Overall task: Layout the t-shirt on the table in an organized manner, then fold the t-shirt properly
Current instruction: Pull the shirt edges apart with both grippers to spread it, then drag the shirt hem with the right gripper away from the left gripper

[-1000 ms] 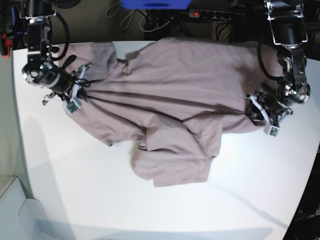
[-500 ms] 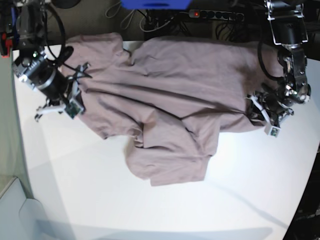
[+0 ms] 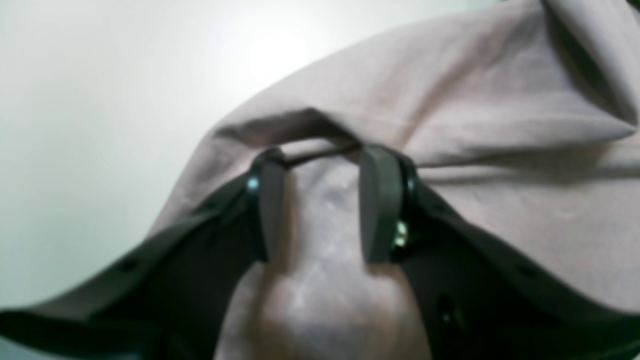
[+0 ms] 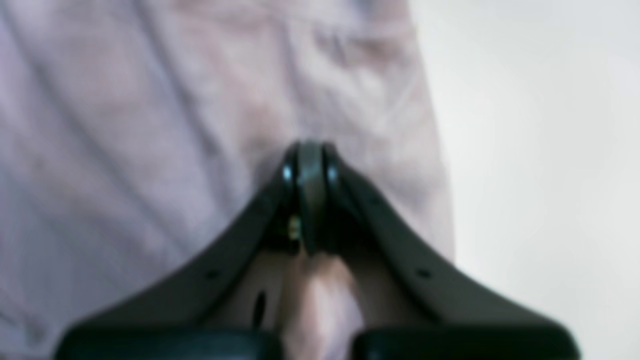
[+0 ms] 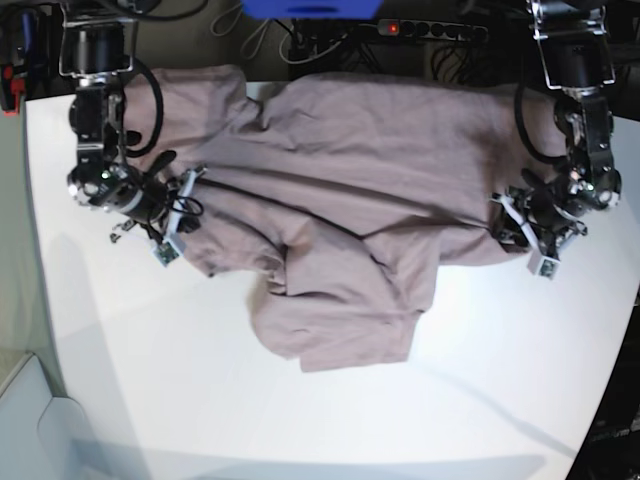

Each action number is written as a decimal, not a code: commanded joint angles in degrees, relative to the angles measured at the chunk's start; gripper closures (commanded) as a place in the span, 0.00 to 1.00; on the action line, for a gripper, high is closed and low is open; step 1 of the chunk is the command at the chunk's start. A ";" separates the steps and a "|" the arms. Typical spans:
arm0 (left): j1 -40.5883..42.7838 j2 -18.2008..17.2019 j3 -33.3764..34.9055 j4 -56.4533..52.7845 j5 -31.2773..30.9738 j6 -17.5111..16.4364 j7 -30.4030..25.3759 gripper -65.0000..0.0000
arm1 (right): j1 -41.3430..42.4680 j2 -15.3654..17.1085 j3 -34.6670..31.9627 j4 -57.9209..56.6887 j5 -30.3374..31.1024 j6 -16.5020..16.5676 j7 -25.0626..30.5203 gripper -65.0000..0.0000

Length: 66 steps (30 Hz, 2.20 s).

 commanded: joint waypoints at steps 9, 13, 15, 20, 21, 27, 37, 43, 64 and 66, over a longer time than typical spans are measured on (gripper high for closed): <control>-2.73 -0.80 -0.11 1.18 -1.07 0.04 -1.15 0.62 | -13.36 6.24 0.38 11.26 -0.94 0.14 -1.62 1.00; -3.35 -0.72 -0.11 1.36 -1.16 0.04 -1.15 0.62 | -19.69 6.77 0.38 21.90 -0.94 0.14 -1.71 1.00; -4.05 -0.10 -0.02 2.68 -1.16 0.04 -1.15 0.62 | -21.54 7.30 0.38 26.03 -0.94 0.14 -1.71 1.00; -4.14 1.22 -0.29 8.57 -1.16 0.04 4.30 0.62 | -21.89 7.74 0.55 33.68 -0.94 0.14 -1.71 1.00; -4.14 1.57 -0.29 9.80 -1.16 0.04 5.88 0.62 | -21.19 7.74 0.55 33.68 -0.94 0.14 -1.71 1.00; 0.34 4.12 -0.29 17.10 -1.07 0.04 10.01 0.62 | -8.62 1.67 -0.24 28.93 -0.94 0.14 -1.71 1.00; 10.28 5.70 -0.29 20.61 -1.07 0.04 9.66 0.62 | 13.19 -7.91 -9.56 0.98 -0.94 0.14 -1.71 1.00; 12.30 5.35 -0.37 20.26 -0.55 0.04 8.78 0.62 | 20.84 -7.74 -10.35 -19.68 -1.12 0.14 1.19 1.00; 8.34 4.47 -0.02 17.18 -1.07 0.04 6.41 0.62 | 37.63 4.75 -10.17 -39.64 -1.38 -22.23 19.39 1.00; 8.26 4.65 -0.02 17.53 -1.07 0.04 6.41 0.62 | 35.78 5.54 -10.08 -33.04 -1.38 -22.23 15.34 1.00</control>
